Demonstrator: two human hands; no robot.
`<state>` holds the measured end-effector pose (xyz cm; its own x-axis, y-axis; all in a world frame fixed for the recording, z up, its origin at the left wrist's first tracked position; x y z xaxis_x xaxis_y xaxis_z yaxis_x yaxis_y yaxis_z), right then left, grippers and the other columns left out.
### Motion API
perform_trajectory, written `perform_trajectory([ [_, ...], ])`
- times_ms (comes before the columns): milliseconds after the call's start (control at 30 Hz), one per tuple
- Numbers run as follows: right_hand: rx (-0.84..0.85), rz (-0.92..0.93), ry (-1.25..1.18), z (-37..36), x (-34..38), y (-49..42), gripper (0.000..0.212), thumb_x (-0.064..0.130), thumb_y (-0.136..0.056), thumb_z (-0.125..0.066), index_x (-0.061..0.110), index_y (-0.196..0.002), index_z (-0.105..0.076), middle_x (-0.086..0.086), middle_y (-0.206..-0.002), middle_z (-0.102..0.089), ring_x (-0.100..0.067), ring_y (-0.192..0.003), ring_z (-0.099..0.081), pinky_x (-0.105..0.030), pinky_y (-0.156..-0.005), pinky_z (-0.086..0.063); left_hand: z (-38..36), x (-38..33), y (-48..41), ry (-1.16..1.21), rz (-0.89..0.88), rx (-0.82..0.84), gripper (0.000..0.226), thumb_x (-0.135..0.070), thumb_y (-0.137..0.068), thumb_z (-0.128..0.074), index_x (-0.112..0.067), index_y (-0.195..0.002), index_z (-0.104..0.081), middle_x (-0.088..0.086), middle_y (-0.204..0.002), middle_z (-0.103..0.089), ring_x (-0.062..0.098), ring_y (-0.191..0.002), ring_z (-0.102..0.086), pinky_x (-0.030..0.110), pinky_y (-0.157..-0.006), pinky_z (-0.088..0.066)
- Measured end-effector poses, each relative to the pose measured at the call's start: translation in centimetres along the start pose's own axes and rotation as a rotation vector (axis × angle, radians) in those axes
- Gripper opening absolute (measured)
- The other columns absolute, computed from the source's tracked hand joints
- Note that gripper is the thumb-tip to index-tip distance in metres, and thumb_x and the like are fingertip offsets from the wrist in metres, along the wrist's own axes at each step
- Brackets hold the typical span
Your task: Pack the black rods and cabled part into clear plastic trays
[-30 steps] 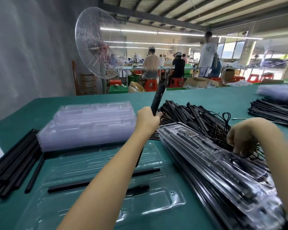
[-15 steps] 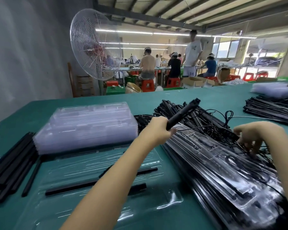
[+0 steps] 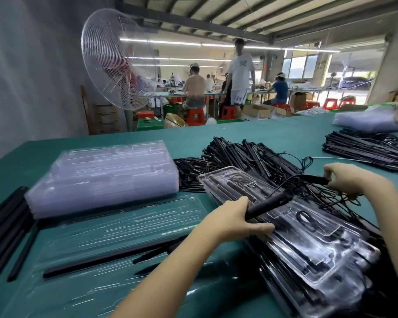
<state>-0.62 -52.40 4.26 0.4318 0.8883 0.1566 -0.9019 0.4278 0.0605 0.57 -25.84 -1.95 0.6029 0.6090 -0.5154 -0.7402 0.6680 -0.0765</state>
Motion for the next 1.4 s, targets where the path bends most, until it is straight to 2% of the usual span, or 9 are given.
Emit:
perform_trajectory([
  [233, 0.204, -0.219, 0.076, 0.4, -3.4, 1.3, 0.033, 0.014, -0.094, -0.054, 0.005, -0.064, -0.063, 0.002, -0.044, -0.057, -0.012, -0.036, -0.047, -0.017, -0.039, -0.036, -0.7, -0.5, 0.2, -0.012, 0.036, -0.036, 0.055, -0.065, -0.071, -0.068, -0.026, -0.072, -0.03, -0.006, -0.073, -0.045, 0.009, -0.059, -0.04, 0.03, -0.049, -0.029],
  [333, 0.289, -0.276, -0.016, -0.1, -3.7, 1.5, 0.043, 0.018, -0.101, -0.042, 0.003, -0.062, -0.054, -0.007, -0.045, -0.056, -0.017, -0.034, -0.049, -0.018, -0.04, -0.036, -0.7, -0.7, 0.2, -0.013, 0.039, -0.037, 0.054, -0.065, -0.072, -0.068, -0.026, -0.073, -0.03, -0.005, -0.074, -0.045, 0.01, -0.06, -0.041, 0.031, -0.049, -0.029],
  [467, 0.221, -0.219, -0.115, 0.3, -3.0, 1.0, 0.041, 0.013, -0.101, -0.039, 0.002, -0.062, -0.046, -0.011, -0.042, -0.053, -0.018, -0.03, -0.047, -0.017, -0.036, -0.034, -0.5, -0.4, 0.5, 0.0, 0.047, -0.061, 0.055, -0.064, -0.072, -0.068, -0.024, -0.075, -0.032, -0.004, -0.074, -0.047, 0.011, -0.06, -0.042, 0.031, -0.05, -0.031],
  [633, 0.256, -0.234, -0.058, 0.2, -3.4, 0.7, 0.039, 0.012, -0.1, -0.042, 0.002, -0.063, -0.049, -0.008, -0.052, -0.053, -0.019, -0.048, -0.048, -0.024, -0.048, -0.033, -0.7, -0.5, 0.7, 0.01, 0.047, -0.058, 0.055, -0.064, -0.072, -0.068, -0.023, -0.074, -0.031, -0.004, -0.072, -0.044, 0.011, -0.058, -0.039, 0.031, -0.049, -0.029],
  [767, 0.311, -0.248, 0.033, 1.1, -4.9, 0.9, 0.043, 0.016, -0.099, -0.047, 0.005, -0.059, -0.06, -0.008, -0.055, -0.055, -0.016, -0.048, -0.047, -0.022, -0.05, -0.034, -0.6, -0.3, 0.6, 0.002, 0.047, -0.053, 0.055, -0.064, -0.073, -0.068, -0.024, -0.073, -0.03, -0.004, -0.073, -0.044, 0.011, -0.059, -0.039, 0.03, -0.049, -0.029],
  [933, 0.199, -0.158, -0.043, 2.9, -5.8, 1.1, 0.042, 0.013, -0.094, -0.056, 0.005, -0.054, -0.07, -0.012, -0.049, -0.057, -0.02, -0.047, -0.043, -0.028, -0.057, -0.035, -0.7, -0.3, 0.5, 0.005, 0.039, -0.048, 0.055, -0.064, -0.072, -0.068, -0.024, -0.072, -0.03, -0.004, -0.073, -0.045, 0.01, -0.059, -0.04, 0.03, -0.048, -0.028],
  [1067, 0.023, -0.109, -0.248, 2.7, -3.9, 0.0, 0.036, 0.008, -0.091, -0.058, -0.002, -0.059, -0.068, -0.009, -0.038, -0.048, -0.014, -0.028, -0.031, -0.017, -0.04, -0.026, -0.6, -0.5, 0.4, 0.012, 0.037, -0.065, 0.054, -0.065, -0.071, -0.068, -0.026, -0.071, -0.031, -0.006, -0.072, -0.046, 0.009, -0.059, -0.041, 0.029, -0.048, -0.028],
  [1267, 0.0, 0.016, -0.321, -1.7, -0.4, -1.1, 0.026, 0.006, -0.091, -0.058, -0.003, -0.067, -0.065, -0.011, -0.045, -0.056, -0.019, -0.037, -0.048, -0.018, -0.034, -0.037, -1.0, -0.2, 0.8, 0.0, 0.054, -0.053, 0.054, -0.066, -0.073, -0.066, -0.025, -0.072, -0.031, -0.005, -0.073, -0.045, 0.01, -0.059, -0.04, 0.031, -0.048, -0.028],
  [1400, -0.059, 0.003, -0.325, -2.7, 0.0, -1.9, 0.02, 0.007, -0.09, -0.059, 0.0, -0.071, -0.062, -0.011, -0.046, -0.061, -0.021, -0.037, -0.054, -0.018, -0.032, -0.04, 0.0, -0.1, 0.6, 0.025, 0.062, -0.037, 0.042, -0.052, -0.081, -0.067, -0.022, -0.077, -0.037, -0.004, -0.076, -0.047, 0.013, -0.063, -0.044, 0.03, -0.052, -0.033],
])
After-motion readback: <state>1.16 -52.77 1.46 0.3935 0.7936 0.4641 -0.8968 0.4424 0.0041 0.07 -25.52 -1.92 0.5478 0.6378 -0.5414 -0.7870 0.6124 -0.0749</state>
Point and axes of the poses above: each hand's wrist, its own y-axis away from the middle knuckle, its own z-axis out of the back of the hand, x = y × z, the point moved 6 cm from there along -y, towards the middle knuckle
